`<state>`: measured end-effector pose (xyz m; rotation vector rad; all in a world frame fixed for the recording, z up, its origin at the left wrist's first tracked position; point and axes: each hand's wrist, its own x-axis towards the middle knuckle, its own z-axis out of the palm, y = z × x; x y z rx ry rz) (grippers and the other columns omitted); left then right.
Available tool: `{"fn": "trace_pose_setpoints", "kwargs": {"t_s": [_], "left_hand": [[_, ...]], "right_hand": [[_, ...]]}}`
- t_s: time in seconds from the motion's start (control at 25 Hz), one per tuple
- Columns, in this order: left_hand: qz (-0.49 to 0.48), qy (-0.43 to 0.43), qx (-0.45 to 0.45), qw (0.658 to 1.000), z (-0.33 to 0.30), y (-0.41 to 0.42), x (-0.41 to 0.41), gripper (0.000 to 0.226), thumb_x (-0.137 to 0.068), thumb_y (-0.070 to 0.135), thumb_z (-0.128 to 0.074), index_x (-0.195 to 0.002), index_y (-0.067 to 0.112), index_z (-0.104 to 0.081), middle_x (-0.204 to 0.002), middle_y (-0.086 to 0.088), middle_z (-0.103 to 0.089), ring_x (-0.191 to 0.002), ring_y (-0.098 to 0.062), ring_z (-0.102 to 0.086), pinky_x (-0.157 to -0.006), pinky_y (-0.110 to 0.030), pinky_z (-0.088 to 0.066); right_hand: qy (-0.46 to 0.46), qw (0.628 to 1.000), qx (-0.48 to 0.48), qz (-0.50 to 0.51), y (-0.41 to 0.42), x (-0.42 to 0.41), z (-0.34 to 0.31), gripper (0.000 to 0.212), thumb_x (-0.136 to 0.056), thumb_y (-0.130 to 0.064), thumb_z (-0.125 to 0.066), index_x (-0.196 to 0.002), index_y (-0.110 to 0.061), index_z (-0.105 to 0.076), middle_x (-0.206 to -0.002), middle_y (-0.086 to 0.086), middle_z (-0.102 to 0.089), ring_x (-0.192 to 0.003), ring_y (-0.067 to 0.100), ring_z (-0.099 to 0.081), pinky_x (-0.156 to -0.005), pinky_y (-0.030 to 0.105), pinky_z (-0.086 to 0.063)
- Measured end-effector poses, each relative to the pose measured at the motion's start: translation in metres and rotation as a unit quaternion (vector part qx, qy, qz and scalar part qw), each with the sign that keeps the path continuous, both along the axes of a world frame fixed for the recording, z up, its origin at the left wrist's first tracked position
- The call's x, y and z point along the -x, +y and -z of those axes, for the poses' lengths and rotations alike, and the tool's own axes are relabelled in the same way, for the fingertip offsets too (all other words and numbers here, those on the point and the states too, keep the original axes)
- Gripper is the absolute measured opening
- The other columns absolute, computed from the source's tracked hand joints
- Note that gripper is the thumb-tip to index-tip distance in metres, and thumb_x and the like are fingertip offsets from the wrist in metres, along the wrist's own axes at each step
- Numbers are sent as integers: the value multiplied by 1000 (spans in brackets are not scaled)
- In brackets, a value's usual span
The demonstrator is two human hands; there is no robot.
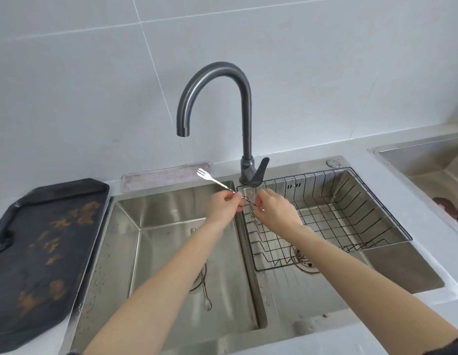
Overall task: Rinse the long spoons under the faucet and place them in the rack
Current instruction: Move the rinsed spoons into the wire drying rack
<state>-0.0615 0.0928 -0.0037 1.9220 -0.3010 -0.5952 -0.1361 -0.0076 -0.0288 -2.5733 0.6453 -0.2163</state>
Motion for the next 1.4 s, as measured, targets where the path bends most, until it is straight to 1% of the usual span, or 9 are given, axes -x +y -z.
{"fn": "trace_pose_setpoints", "kwargs": {"t_s": [0.12, 0.24, 0.44, 0.56, 0.64, 0.84, 1.0, 1.2, 1.4], "left_hand": [[20, 26, -27, 999, 14, -25, 12, 27, -94, 20, -47, -68, 19, -55, -87, -3, -69, -54, 0, -57, -51, -13, -43], [29, 75, -37, 996, 28, -49, 24, 22, -94, 19, -46, -79, 14, -61, -104, -9, -71, -61, -3, -55, -57, -19, -40], [1, 215, -14, 977, 47, -82, 37, 24, -95, 19, -47, -72, 23, -52, -87, 3, -65, -65, -3, -56, -56, -18, -36], [-33, 317, -3, 948, 62, -100, 43, 21, -94, 19, -49, -73, 20, -53, -72, 6, -62, -64, -5, -56, -55, -19, -34], [-48, 371, 0, 927, 75, -112, 45, 20, -94, 19, -50, -74, 18, -53, -60, 8, -66, -63, -6, -57, -55, -19, -33], [-83, 420, -1, 903, 105, -133, 43, 21, -92, 20, -53, -72, 17, -58, -39, 12, -65, -38, 2, -61, -52, -17, -34], [-100, 456, -4, 884, 124, -143, 38, 16, -91, 20, -55, -76, 17, -58, -42, 10, -67, -39, 2, -61, -47, -14, -35], [-103, 493, -7, 864, 142, -148, 35, 17, -92, 21, -55, -77, 14, -60, -44, 9, -68, -45, 1, -64, -47, -13, -38], [-108, 499, -28, 859, 152, -151, 27, 22, -94, 21, -50, -76, 13, -60, -44, 8, -68, -38, 1, -63, -49, -14, -38]], "right_hand": [[16, 1000, 21, 11, -27, 15, 10, 16, -88, -10, -45, -101, -5, -53, -106, 11, -60, -92, 34, -58, -71, 39, -46], [27, 999, 42, 9, -54, 29, 26, 17, -88, -7, -45, -102, -5, -54, -105, 10, -59, -95, 32, -57, -66, 36, -43], [48, 996, 80, 6, -92, 48, 52, 19, -90, -9, -46, -104, -8, -60, -106, 8, -60, -101, 28, -56, -65, 36, -46], [19, 992, 122, -16, -111, 55, 61, 7, -82, -5, -60, -87, -6, -66, -87, 9, -65, -81, 31, -63, -49, 35, -46], [25, 987, 156, -28, -125, 56, 71, 7, -72, -1, -71, -73, -7, -67, -72, 8, -66, -65, 30, -66, -39, 28, -38], [66, 977, 199, -46, -149, 55, 86, 21, -56, -5, -84, -63, -14, -67, -60, -2, -64, -53, 16, -65, -46, 9, 2], [99, 973, 196, -64, -159, 52, 107, 27, -49, -7, -89, -62, -16, -67, -58, -3, -62, -49, 16, -63, -36, 15, -9], [109, 969, 209, -71, -169, 47, 130, 29, -46, -6, -89, -63, -17, -68, -59, -2, -63, -49, 17, -62, -42, 13, -2], [83, 971, 214, -73, -173, 41, 148, 30, -43, -3, -89, -63, -16, -70, -58, -1, -62, -48, 19, -63, -36, 21, -28]]}}
